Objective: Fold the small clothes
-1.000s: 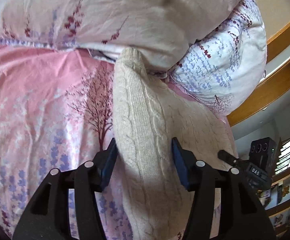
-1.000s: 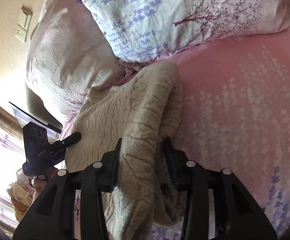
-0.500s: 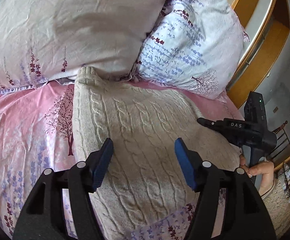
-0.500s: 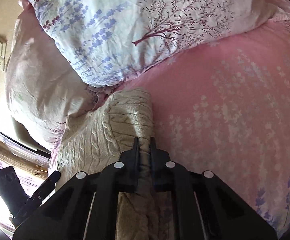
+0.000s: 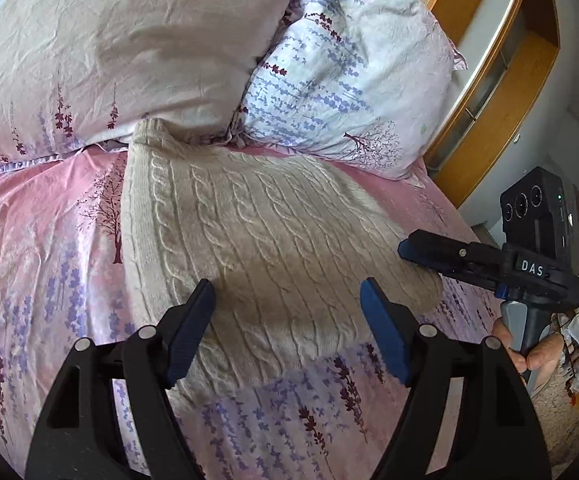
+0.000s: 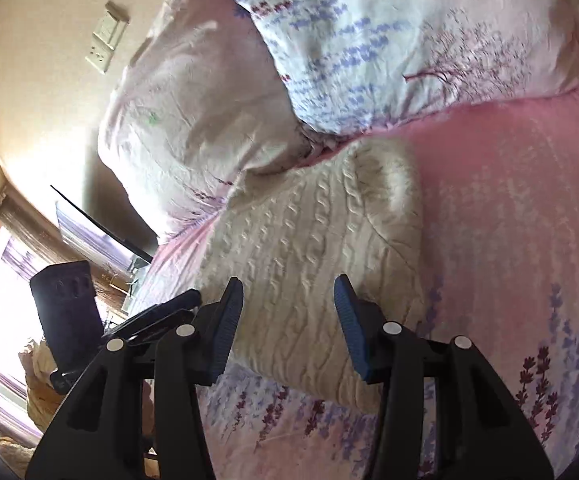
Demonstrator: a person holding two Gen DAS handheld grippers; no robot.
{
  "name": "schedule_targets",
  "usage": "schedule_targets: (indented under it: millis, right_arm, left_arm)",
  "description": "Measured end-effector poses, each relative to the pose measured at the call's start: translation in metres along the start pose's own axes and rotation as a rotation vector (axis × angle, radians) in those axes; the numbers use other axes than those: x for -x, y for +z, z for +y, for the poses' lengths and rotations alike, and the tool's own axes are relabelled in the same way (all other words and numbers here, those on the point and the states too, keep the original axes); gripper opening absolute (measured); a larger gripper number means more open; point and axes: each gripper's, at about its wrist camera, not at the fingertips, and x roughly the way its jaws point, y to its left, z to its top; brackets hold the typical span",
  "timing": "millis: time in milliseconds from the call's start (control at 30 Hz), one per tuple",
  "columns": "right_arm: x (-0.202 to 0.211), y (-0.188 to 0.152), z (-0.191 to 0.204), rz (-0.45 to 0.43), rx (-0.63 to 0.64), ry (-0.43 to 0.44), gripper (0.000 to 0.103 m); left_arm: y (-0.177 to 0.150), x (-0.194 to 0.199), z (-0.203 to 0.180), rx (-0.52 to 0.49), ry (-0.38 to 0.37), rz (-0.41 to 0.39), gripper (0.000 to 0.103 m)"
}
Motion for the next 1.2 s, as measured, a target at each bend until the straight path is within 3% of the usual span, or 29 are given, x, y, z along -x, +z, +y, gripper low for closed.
schedule_targets:
  millis: [167, 233, 267, 333, 433, 533, 667, 900, 1200]
  right_arm:
    - [-0.001, -0.006, -0.025, -0.003, -0.12, 0.049, 0.049]
    - [0.012, -0.007, -0.017, -0.021, -0.09, 0.008, 0.052]
    - [0.022, -0.009, -0.01, -0.045, -0.05, -0.038, 0.057]
    - [0.037, -0.015, 0.004, -0.103, 0.024, -0.122, 0.082]
    - [0.061, -0.03, 0.021, -0.19, 0.126, -0.261, 0.102]
    - [0.068, -0.044, 0.034, -0.228, 0.197, -0.395, 0.102]
    - [0.045, -0.061, 0.042, -0.134, 0.237, -0.496, 0.102]
    - [0.004, -0.088, 0.039, -0.007, 0.246, -0.561, 0.102]
    - [-0.008, -0.101, 0.044, 0.034, 0.275, -0.621, 0.102]
  left_arm:
    - [-0.005, -0.009, -0.003, 0.0, 0.015, 0.013, 0.078]
    - [-0.008, -0.001, -0.004, 0.006, 0.008, 0.017, 0.078]
    - [-0.01, 0.004, -0.003, 0.01, 0.021, 0.014, 0.079]
    - [-0.016, 0.017, 0.0, 0.007, 0.07, -0.004, 0.085]
    - [-0.028, 0.034, 0.006, 0.012, 0.188, -0.025, 0.096]
    - [-0.044, 0.041, 0.011, 0.017, 0.323, -0.017, 0.101]
    - [-0.063, 0.034, 0.018, 0.026, 0.45, 0.054, 0.101]
    - [-0.079, 0.015, 0.019, 0.031, 0.511, 0.13, 0.101]
    - [-0.08, 0.009, 0.017, 0.037, 0.505, 0.137, 0.101]
